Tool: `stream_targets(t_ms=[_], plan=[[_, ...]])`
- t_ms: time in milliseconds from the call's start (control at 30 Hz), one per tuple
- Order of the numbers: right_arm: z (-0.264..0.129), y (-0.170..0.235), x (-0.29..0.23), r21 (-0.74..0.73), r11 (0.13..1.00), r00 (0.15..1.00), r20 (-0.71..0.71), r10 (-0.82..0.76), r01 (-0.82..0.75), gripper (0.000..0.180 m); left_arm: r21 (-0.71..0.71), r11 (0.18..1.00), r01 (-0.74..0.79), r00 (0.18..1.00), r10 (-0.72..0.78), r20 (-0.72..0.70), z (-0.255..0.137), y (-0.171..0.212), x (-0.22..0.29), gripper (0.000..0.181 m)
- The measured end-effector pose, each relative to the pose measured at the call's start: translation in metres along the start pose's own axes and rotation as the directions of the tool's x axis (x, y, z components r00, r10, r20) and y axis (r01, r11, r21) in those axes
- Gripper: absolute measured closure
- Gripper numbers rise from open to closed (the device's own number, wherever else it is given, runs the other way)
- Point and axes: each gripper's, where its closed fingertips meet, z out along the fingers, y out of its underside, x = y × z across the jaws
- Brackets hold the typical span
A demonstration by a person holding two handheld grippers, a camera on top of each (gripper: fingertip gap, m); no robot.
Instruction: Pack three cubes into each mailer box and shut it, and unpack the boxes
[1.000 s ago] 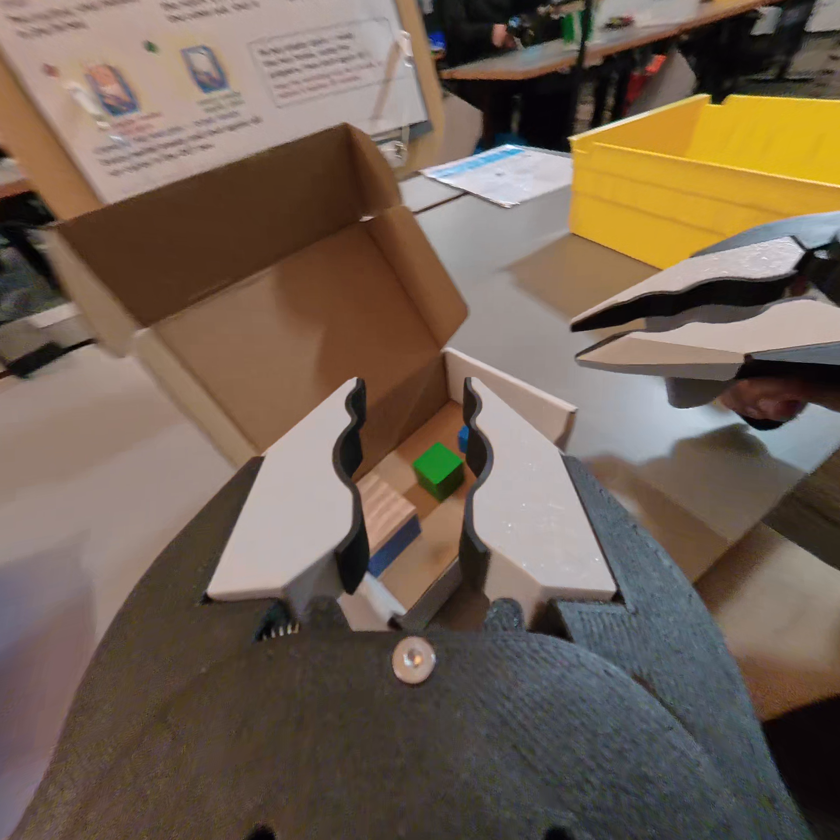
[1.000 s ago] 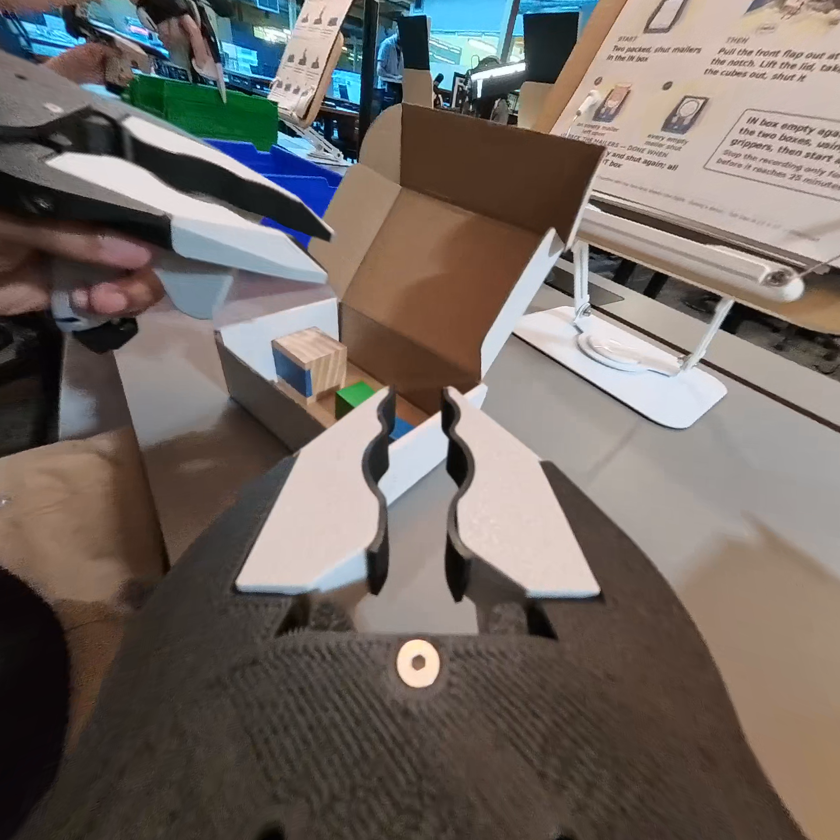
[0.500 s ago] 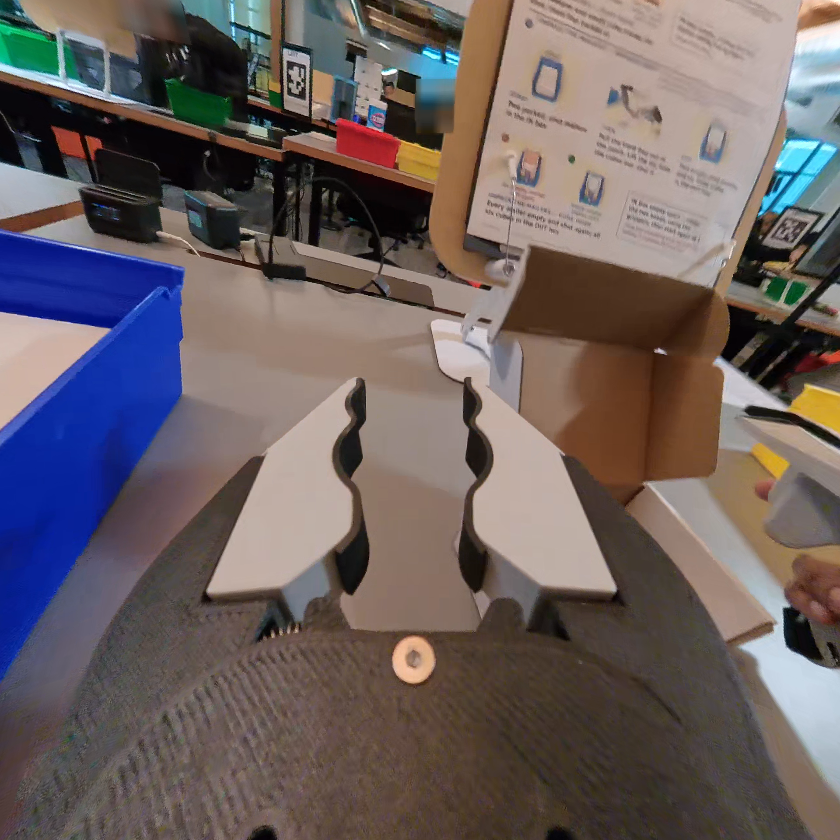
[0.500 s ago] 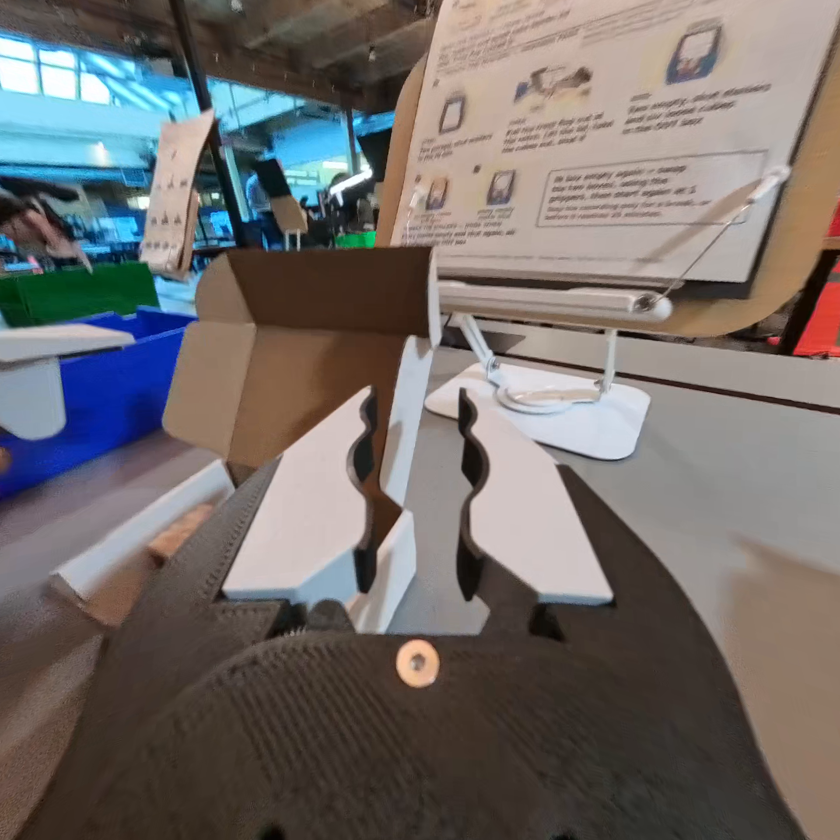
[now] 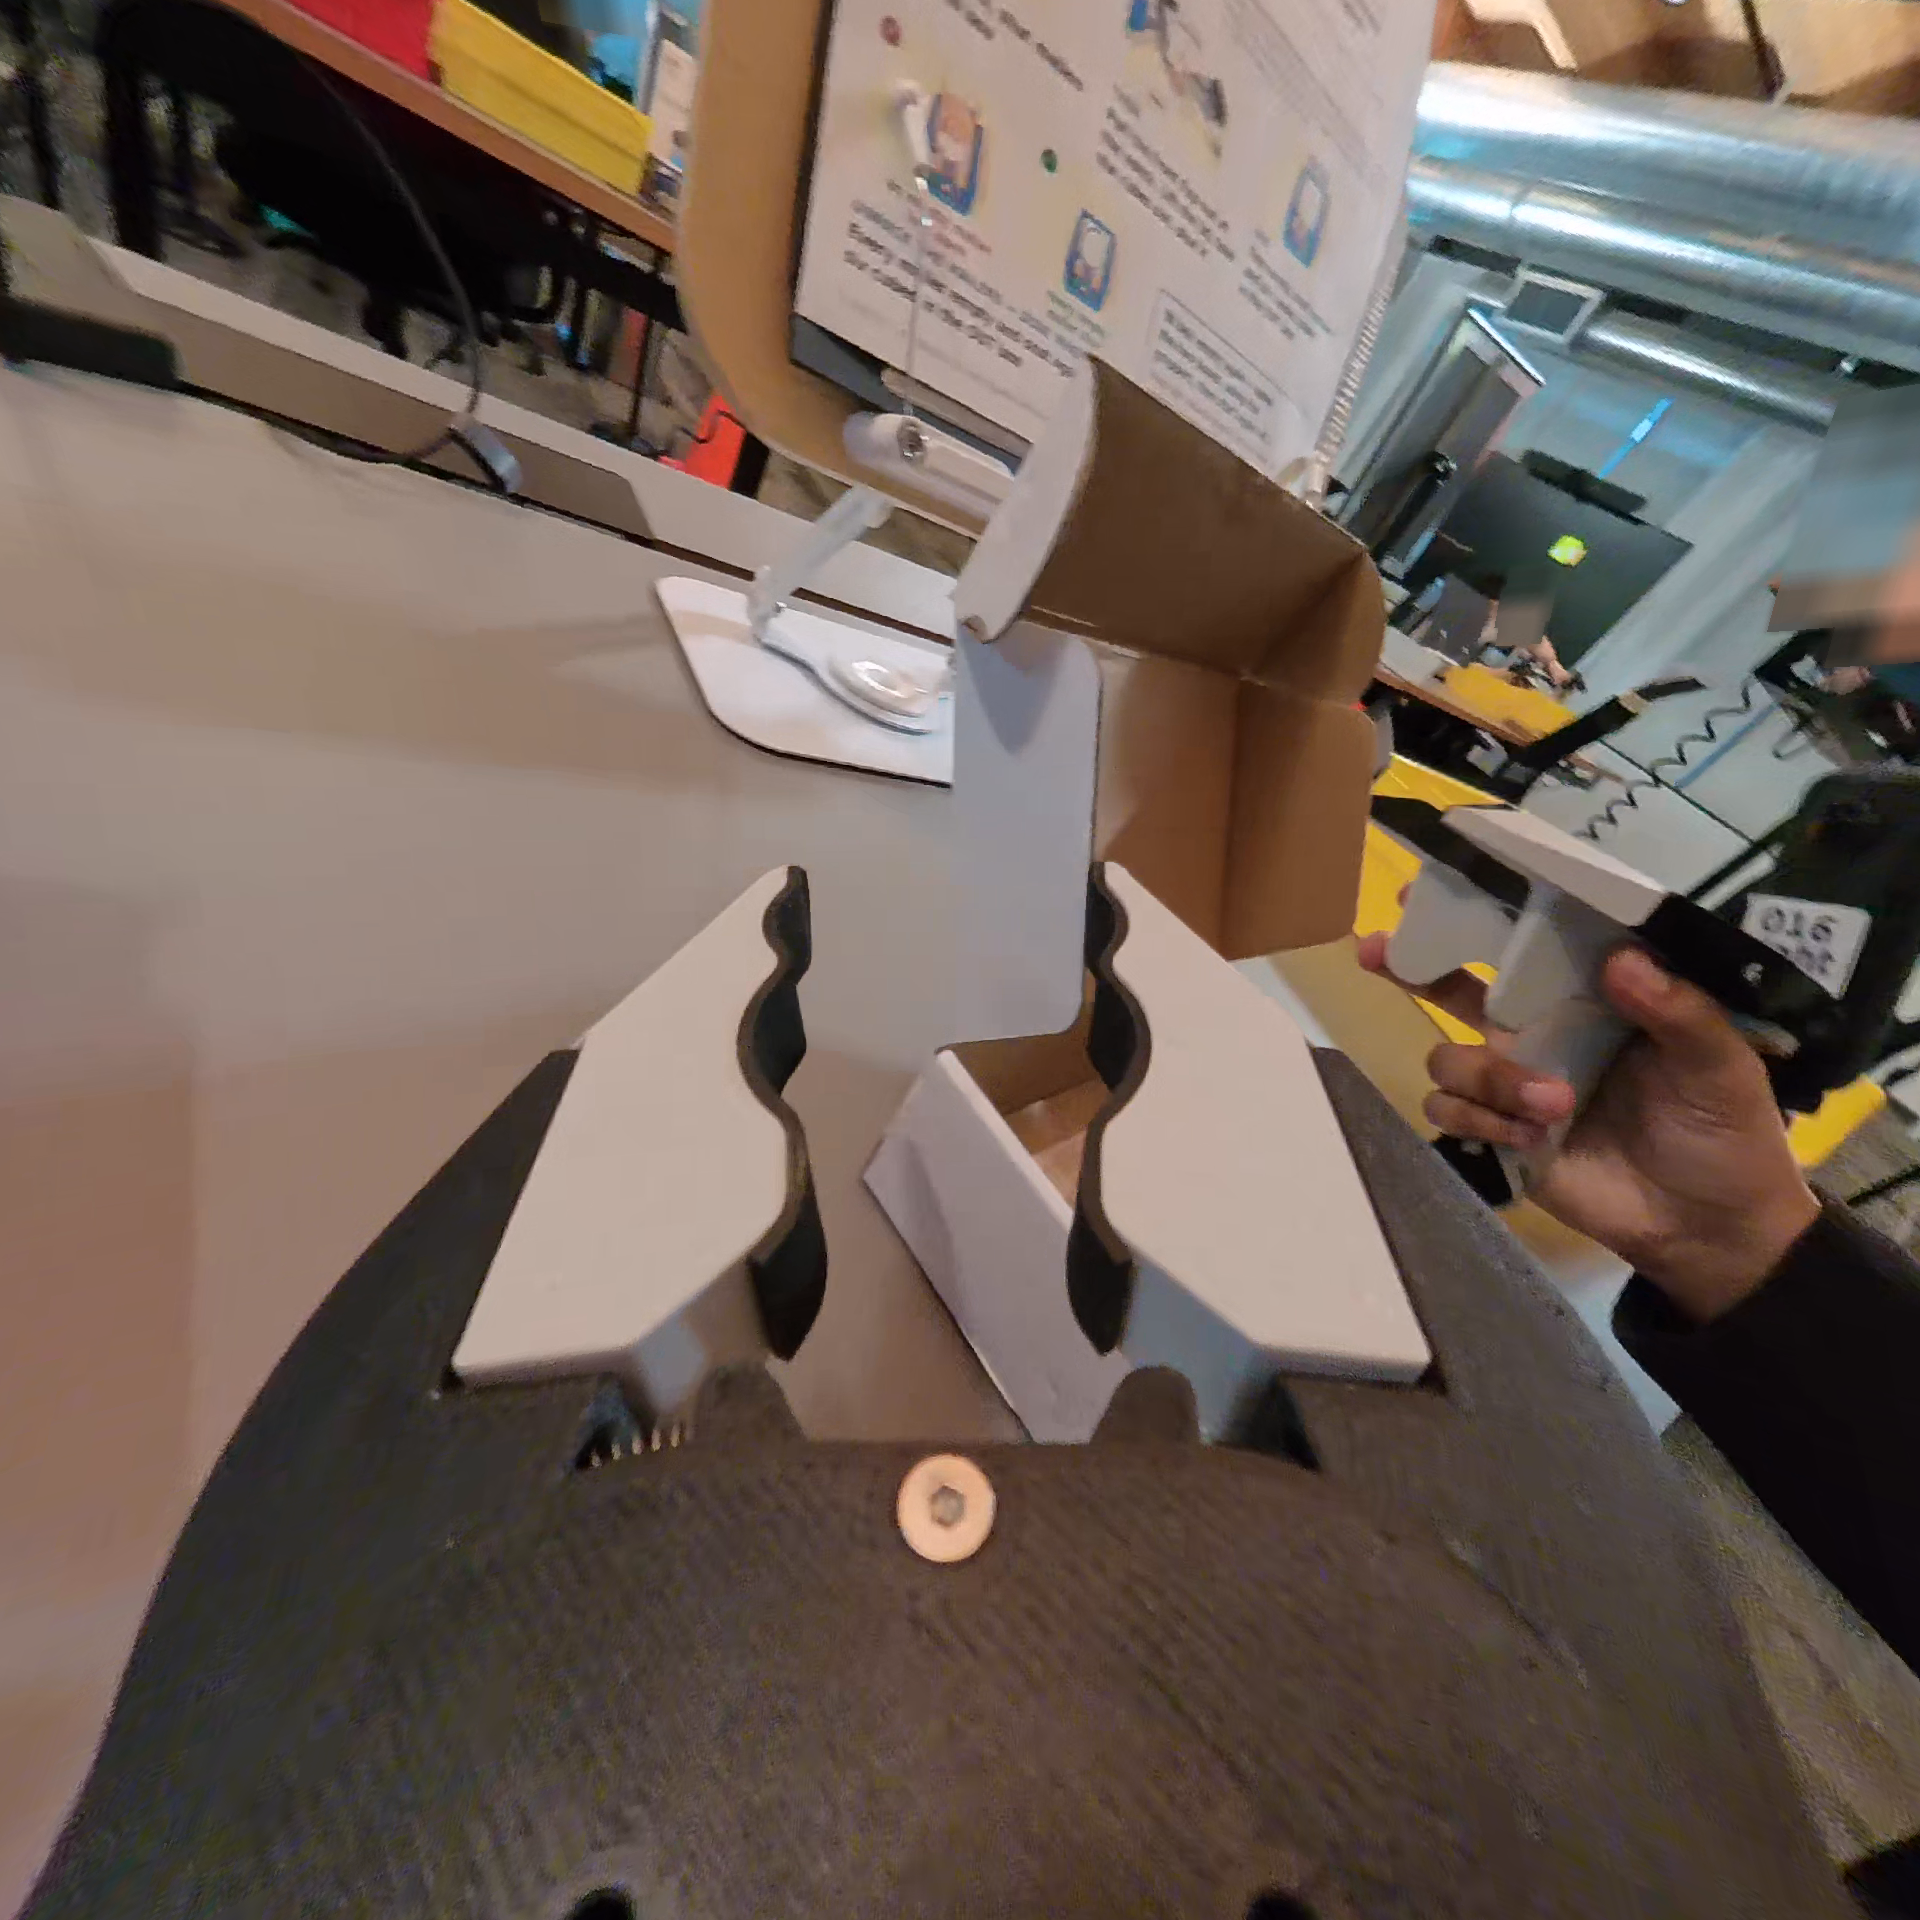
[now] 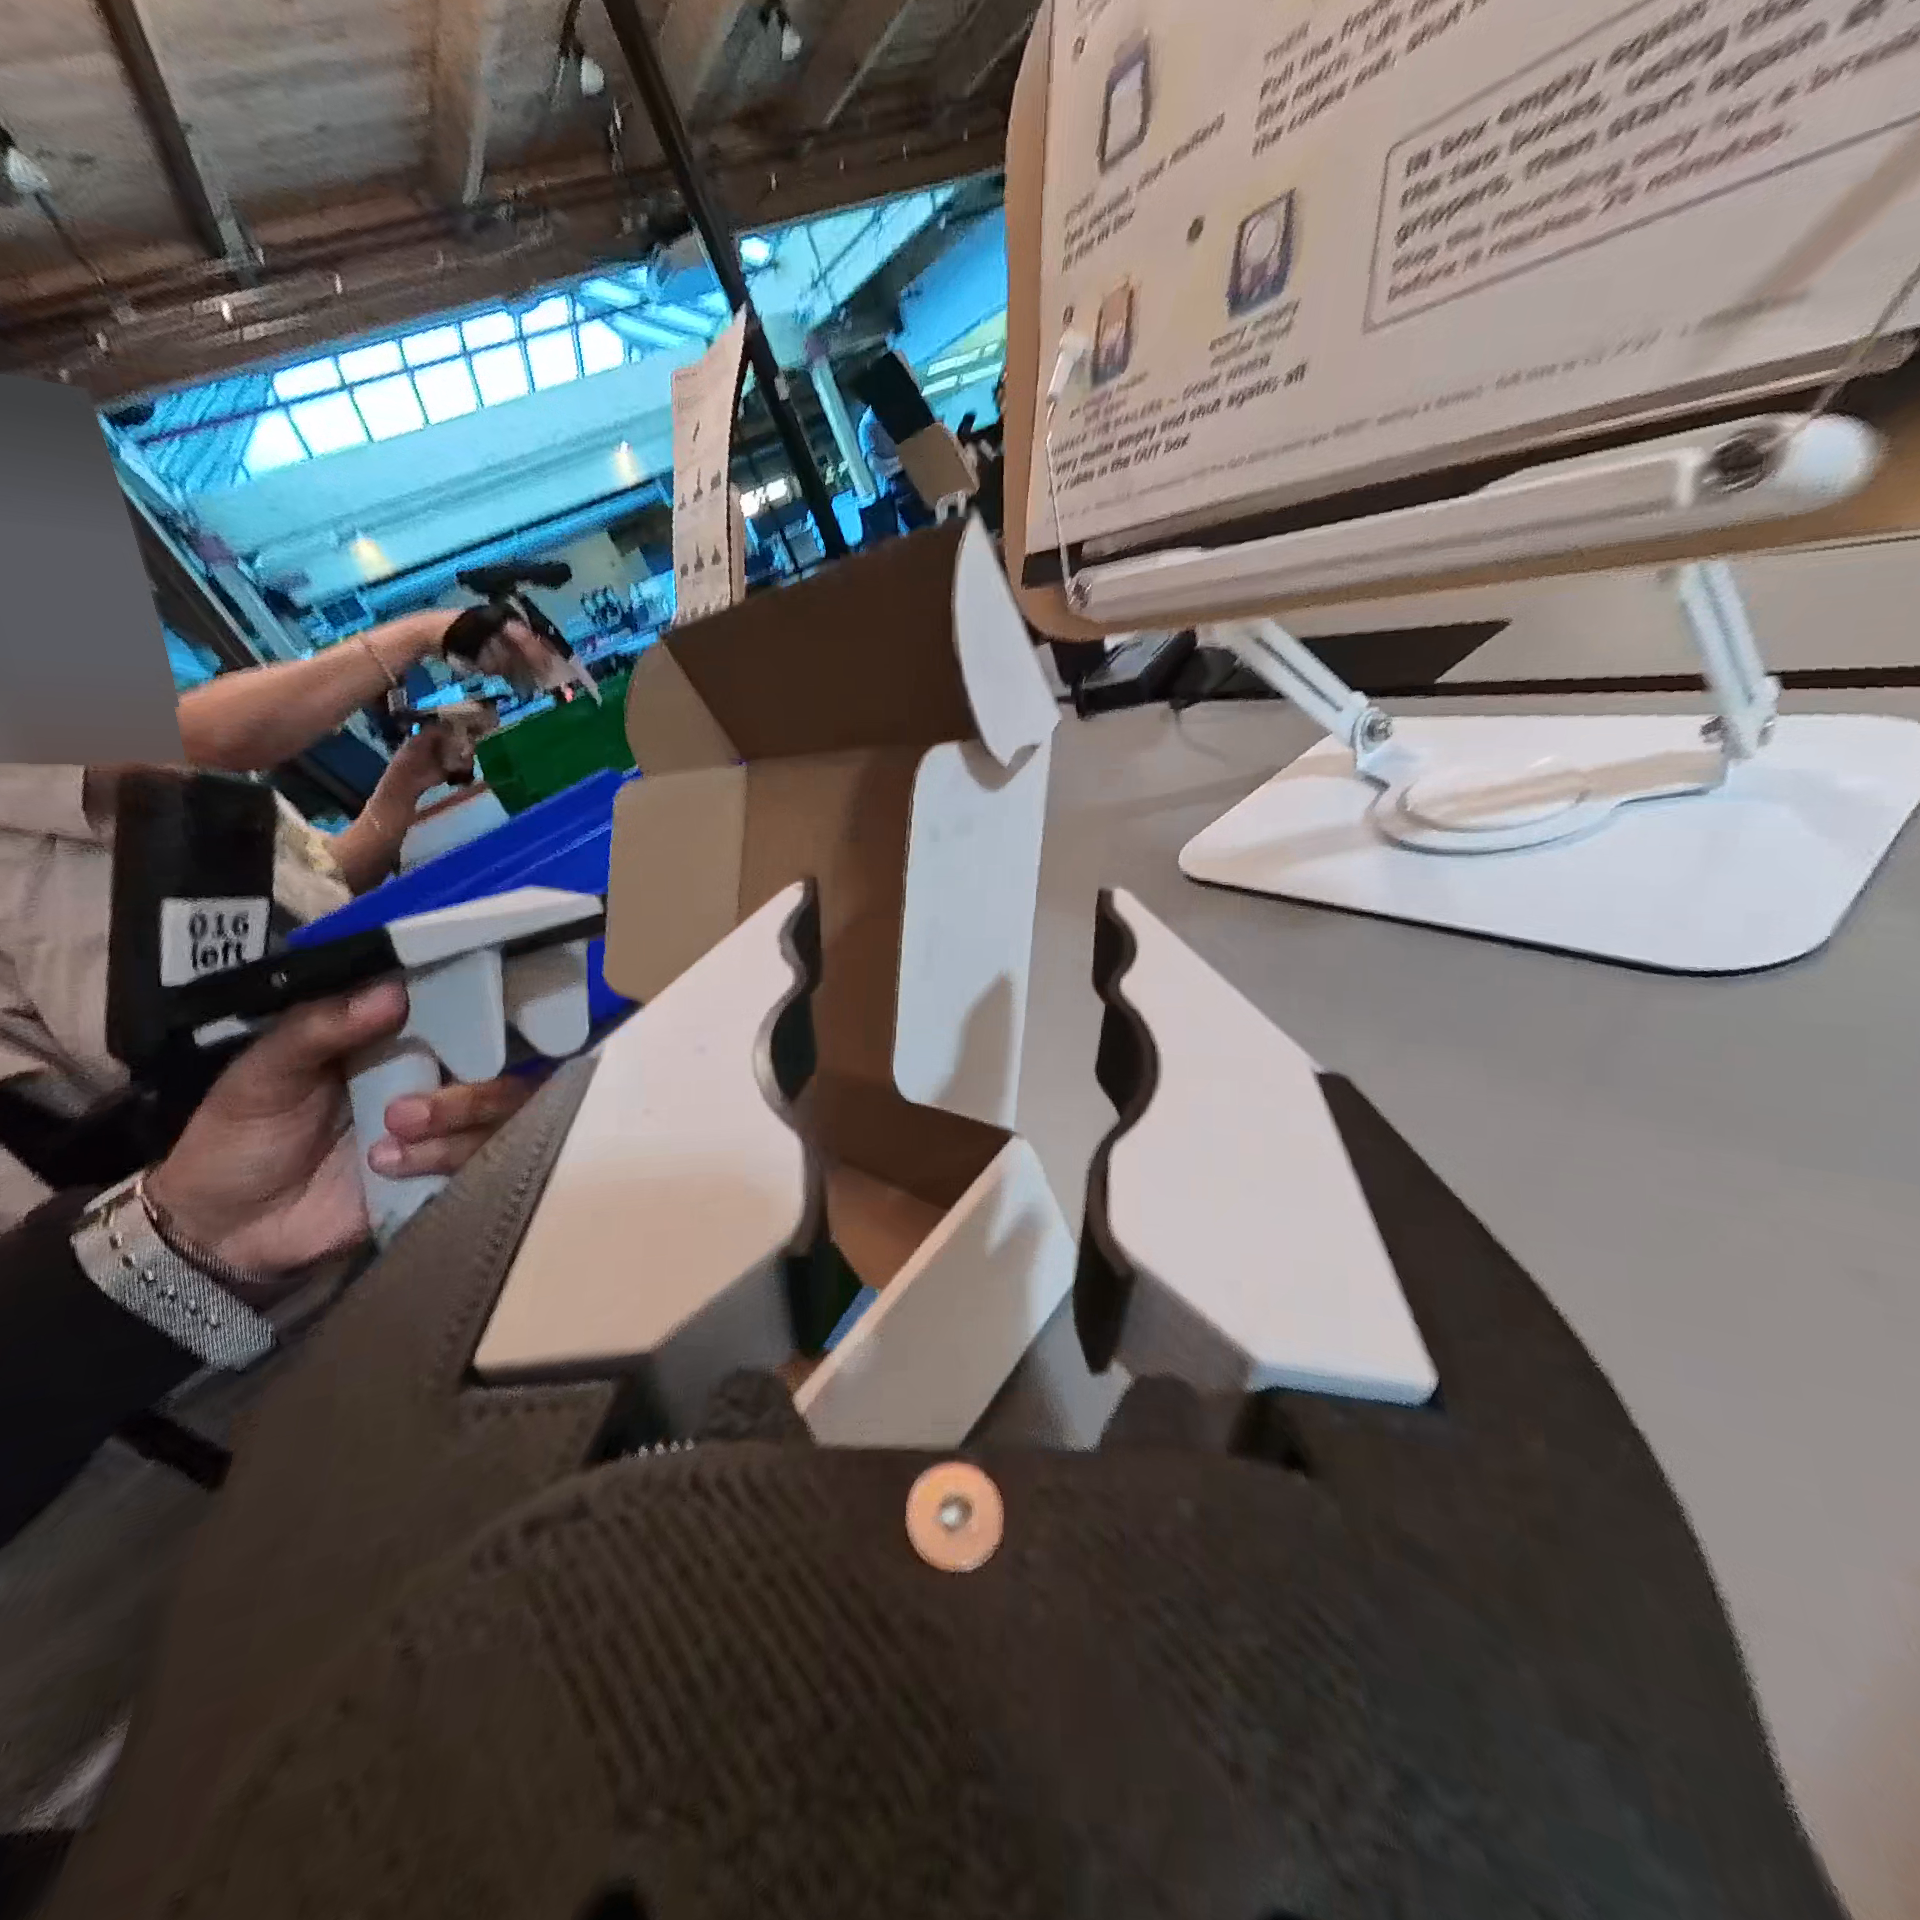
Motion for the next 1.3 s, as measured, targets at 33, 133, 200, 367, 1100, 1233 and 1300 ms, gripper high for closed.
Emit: stream_targets(t_ms=[33,133,200,367,1100,1233,1300], plan=[[0.004,0.005,-0.003,-0.021,1.000,1.000,0.011,-0.012,0.012,0.127,-0.012,1.000,-0.014,1.000,0.014,-0.024,0.001,0.002,0.004,0.129],[0.013,0.017,-0.012,-0.066,0.997,0.998,0.041,-0.043,0.046,0.126,-0.039,0.998,-0.040,0.996,0.037,-0.076,0.002,0.008,0.013,0.129],[0.015,0.025,-0.016,-0.100,0.992,0.996,0.048,-0.071,0.076,0.126,-0.043,0.998,-0.044,0.993,0.039,-0.114,0.003,0.010,0.020,0.135],[0.017,0.026,-0.022,-0.101,0.987,0.991,0.049,-0.122,0.127,0.133,-0.094,0.996,0.003,0.982,-0.020,-0.186,0.007,0.022,0.035,0.146],[0.018,0.009,-0.015,-0.021,0.990,0.990,-0.018,-0.138,0.137,0.157,-0.003,0.999,0.040,0.982,-0.040,-0.186,-0.006,0.005,0.025,0.153],[0.018,0.011,-0.015,-0.026,0.990,0.990,-0.019,-0.141,0.141,0.157,-0.014,1.000,0.018,0.982,-0.020,-0.187,-0.004,0.008,0.027,0.154],[0.017,0.011,-0.014,-0.027,0.990,0.990,-0.029,-0.140,0.139,0.157,-0.021,1.000,0.000,0.983,-0.004,-0.183,-0.002,0.011,0.028,0.154]])
